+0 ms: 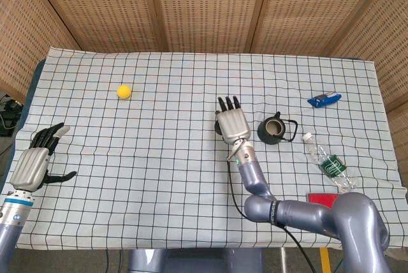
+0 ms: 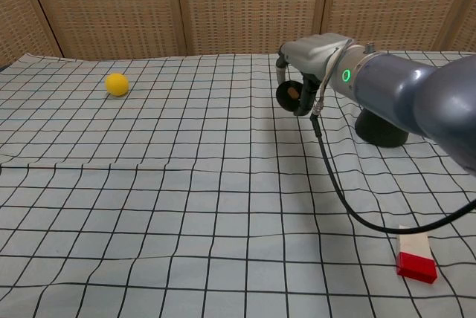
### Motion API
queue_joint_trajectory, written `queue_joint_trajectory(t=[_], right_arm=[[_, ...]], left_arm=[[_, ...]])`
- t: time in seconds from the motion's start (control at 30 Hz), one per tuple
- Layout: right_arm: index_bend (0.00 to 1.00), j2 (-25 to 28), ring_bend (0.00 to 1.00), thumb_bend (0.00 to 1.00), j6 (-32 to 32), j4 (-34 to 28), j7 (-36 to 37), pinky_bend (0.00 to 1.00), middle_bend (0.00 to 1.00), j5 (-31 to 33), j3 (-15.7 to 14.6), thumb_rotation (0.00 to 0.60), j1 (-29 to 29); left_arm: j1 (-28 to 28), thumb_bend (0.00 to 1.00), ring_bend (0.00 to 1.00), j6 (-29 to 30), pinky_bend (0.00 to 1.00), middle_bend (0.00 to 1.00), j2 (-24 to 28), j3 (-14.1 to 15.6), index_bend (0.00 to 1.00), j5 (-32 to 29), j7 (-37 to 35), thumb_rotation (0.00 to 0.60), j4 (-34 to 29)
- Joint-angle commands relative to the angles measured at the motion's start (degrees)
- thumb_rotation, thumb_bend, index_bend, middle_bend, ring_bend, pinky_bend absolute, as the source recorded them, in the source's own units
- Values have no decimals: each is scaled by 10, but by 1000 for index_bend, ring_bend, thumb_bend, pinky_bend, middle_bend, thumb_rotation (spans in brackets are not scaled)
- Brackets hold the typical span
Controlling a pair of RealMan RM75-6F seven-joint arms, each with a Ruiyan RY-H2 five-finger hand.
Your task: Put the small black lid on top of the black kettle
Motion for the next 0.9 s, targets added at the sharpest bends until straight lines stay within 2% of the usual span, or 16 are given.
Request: queue_joint_trajectory(t=[0.03,0.33,0.6,0.9], right_arm=[[480,25,0,494,14,-19,-3,0,114,5,1,600,-14],[480,93,0,494,23,-42,7,0,112,34,-10,600,-60],[480,111,0,494,16,-40,11,0,110,51,-18,600,-76],[480,98,0,494,5,-17,19,0,106,49,-26,600,-80]], left_arm=[[1,11,0,1,0,0,0,1,11,1,3,600,-2],[2,12,0,2,0,0,0,-2,11,-9,22,600,-7],[3,11,0,3,0,0,-1,-4,11,-12,30,600,-9],[4,11,0,3,0,0,0,-3,11,-11,33,600,-12]])
